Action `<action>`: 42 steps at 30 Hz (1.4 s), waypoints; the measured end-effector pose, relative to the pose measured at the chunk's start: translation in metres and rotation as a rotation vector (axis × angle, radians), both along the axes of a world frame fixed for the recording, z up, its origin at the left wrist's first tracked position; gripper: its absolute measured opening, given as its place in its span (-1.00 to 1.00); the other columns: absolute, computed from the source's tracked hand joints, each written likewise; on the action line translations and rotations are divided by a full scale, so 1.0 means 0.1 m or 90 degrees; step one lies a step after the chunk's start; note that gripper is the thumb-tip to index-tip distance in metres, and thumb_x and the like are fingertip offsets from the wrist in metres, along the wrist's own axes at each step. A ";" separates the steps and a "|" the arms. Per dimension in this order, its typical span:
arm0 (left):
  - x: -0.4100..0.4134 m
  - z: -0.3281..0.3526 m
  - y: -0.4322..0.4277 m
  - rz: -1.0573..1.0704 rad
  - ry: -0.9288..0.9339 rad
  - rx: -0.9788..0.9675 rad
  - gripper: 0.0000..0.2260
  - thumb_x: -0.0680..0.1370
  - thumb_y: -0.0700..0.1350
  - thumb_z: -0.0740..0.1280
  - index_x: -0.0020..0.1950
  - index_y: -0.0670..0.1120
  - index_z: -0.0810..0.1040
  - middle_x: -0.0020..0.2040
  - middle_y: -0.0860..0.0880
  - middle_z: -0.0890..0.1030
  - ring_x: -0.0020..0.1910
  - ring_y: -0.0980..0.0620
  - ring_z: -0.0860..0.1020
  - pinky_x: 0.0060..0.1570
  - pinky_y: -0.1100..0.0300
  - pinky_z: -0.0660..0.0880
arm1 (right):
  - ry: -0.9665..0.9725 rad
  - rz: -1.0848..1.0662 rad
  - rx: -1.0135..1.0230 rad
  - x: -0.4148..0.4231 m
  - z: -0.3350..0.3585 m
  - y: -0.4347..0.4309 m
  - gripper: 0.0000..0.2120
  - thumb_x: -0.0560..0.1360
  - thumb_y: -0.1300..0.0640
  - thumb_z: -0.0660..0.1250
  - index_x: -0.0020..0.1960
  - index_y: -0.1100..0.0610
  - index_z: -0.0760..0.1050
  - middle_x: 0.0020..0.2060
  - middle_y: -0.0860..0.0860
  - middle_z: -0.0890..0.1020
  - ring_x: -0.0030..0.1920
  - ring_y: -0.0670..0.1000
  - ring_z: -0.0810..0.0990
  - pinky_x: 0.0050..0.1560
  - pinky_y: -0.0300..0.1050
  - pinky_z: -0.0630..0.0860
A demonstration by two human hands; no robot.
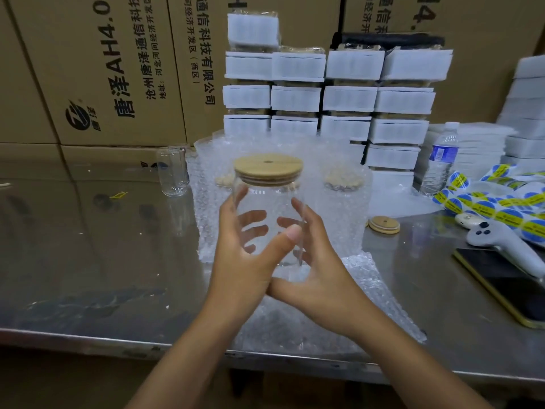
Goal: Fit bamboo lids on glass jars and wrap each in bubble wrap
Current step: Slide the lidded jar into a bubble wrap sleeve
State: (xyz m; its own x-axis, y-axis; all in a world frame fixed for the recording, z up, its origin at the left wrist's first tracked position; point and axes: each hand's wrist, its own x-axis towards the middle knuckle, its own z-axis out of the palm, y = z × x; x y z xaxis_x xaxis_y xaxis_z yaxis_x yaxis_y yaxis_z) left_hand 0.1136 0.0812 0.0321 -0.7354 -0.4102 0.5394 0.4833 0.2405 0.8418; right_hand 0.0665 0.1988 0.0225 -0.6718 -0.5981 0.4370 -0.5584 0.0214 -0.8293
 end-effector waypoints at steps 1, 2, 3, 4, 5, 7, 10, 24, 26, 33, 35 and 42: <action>0.00 -0.02 0.03 -0.017 -0.012 -0.011 -0.37 0.22 0.30 0.40 0.24 0.45 0.24 0.09 0.25 0.54 0.11 0.29 0.55 0.09 0.18 0.52 | -0.009 -0.001 -0.018 -0.02 0.03 -0.02 -0.02 0.24 -0.05 0.54 0.43 -0.32 -0.03 0.30 -0.28 0.35 0.28 -0.34 0.38 0.24 -0.35 0.38; -0.01 -0.03 0.05 -0.042 -0.026 -0.022 -0.38 0.24 0.34 0.37 0.26 0.46 0.21 0.09 0.31 0.53 0.11 0.33 0.53 0.03 0.27 0.53 | -0.019 -0.008 -0.037 -0.03 0.05 -0.02 -0.04 0.23 -0.01 0.54 0.42 -0.29 0.01 0.29 -0.24 0.39 0.26 -0.29 0.43 0.27 -0.24 0.40; 0.00 -0.03 0.06 -0.071 -0.044 -0.030 -0.39 0.26 0.41 0.32 0.26 0.49 0.19 0.11 0.36 0.51 0.13 0.36 0.51 -0.03 0.37 0.52 | -0.030 -0.018 -0.058 -0.05 0.06 -0.01 -0.08 0.22 0.01 0.54 0.39 -0.28 0.06 0.25 -0.22 0.43 0.22 -0.27 0.47 0.25 -0.18 0.41; 0.01 -0.02 0.05 -0.100 -0.068 -0.028 -0.42 0.25 0.51 0.24 0.24 0.55 0.19 0.17 0.38 0.48 0.17 0.38 0.49 -0.02 0.42 0.50 | -0.041 -0.030 -0.075 -0.06 0.07 0.00 -0.12 0.21 0.02 0.54 0.34 -0.30 0.11 0.20 -0.23 0.47 0.18 -0.27 0.50 0.21 -0.18 0.42; 0.02 -0.02 0.01 -0.128 -0.095 -0.021 -0.45 0.23 0.59 0.16 0.20 0.61 0.20 0.23 0.39 0.43 0.21 0.40 0.44 0.04 0.41 0.47 | -0.046 -0.043 -0.086 -0.08 0.06 0.02 -0.17 0.20 0.01 0.55 0.30 -0.32 0.15 0.17 -0.23 0.49 0.15 -0.26 0.52 0.16 -0.21 0.42; 0.03 -0.06 -0.12 -0.159 -0.139 -0.004 -0.58 0.29 0.58 0.06 0.14 0.64 0.27 0.26 0.40 0.39 0.23 0.43 0.40 0.18 0.36 0.37 | -0.041 -0.076 -0.102 -0.10 0.04 0.07 -0.22 0.20 -0.02 0.54 0.25 -0.36 0.19 0.14 -0.23 0.51 0.11 -0.27 0.54 0.08 -0.26 0.43; 0.03 -0.24 -0.36 0.005 -0.178 0.042 -0.78 0.58 0.13 0.16 0.20 0.32 0.46 0.16 0.15 0.55 0.07 0.30 0.54 0.07 0.34 0.41 | -0.059 -0.128 -0.143 -0.17 0.03 0.16 -0.24 0.22 0.01 0.59 0.20 -0.36 0.21 0.13 -0.20 0.52 0.07 -0.27 0.55 0.11 -0.14 0.47; -0.09 -0.50 -0.46 0.112 -0.533 -0.217 -0.72 0.57 -0.04 0.26 -0.32 0.11 0.59 -0.28 0.03 0.64 -0.08 -0.04 0.56 0.05 0.11 0.42 | -0.140 -0.138 -0.181 -0.27 -0.30 0.16 -0.28 0.19 0.02 0.50 0.24 -0.27 0.24 0.14 -0.10 0.53 0.07 -0.20 0.59 0.20 0.05 0.51; -0.09 -0.46 -0.43 0.037 -0.498 -0.087 -0.74 0.60 -0.11 0.22 -0.20 -0.06 0.65 -0.25 -0.13 0.69 -0.30 0.00 0.60 -0.14 0.20 0.48 | -0.143 -0.138 -0.181 -0.28 -0.31 0.16 -0.26 0.19 0.01 0.51 0.24 -0.28 0.23 0.15 -0.11 0.52 0.07 -0.20 0.58 0.21 0.04 0.51; -0.04 -0.37 -0.28 -0.131 -0.458 -0.066 -0.66 0.61 -0.02 0.25 -0.30 0.02 0.68 -0.35 0.03 0.66 -0.38 0.20 0.56 -0.29 0.32 0.45 | -0.145 -0.144 -0.183 -0.29 -0.37 0.17 -0.24 0.19 0.01 0.51 0.25 -0.31 0.21 0.15 -0.11 0.52 0.06 -0.22 0.58 0.21 0.08 0.51; -0.05 -0.35 -0.25 -0.154 -0.462 -0.034 -0.71 0.61 -0.04 0.26 -0.20 -0.05 0.70 -0.33 0.02 0.66 -0.40 0.16 0.54 -0.29 0.27 0.44 | -0.144 -0.140 -0.184 -0.28 -0.37 0.17 -0.24 0.19 0.01 0.51 0.26 -0.31 0.21 0.15 -0.11 0.52 0.07 -0.21 0.57 0.22 0.08 0.51; -0.05 -0.35 -0.19 -0.135 -0.487 -0.019 -0.81 0.58 -0.17 0.32 -0.16 -0.22 0.65 -0.21 -0.22 0.68 -0.31 -0.01 0.59 -0.29 0.20 0.54 | -0.136 -0.138 -0.208 -0.28 -0.34 0.20 -0.23 0.26 0.14 0.59 0.25 -0.29 0.22 0.15 -0.11 0.52 0.08 -0.21 0.57 0.14 -0.11 0.51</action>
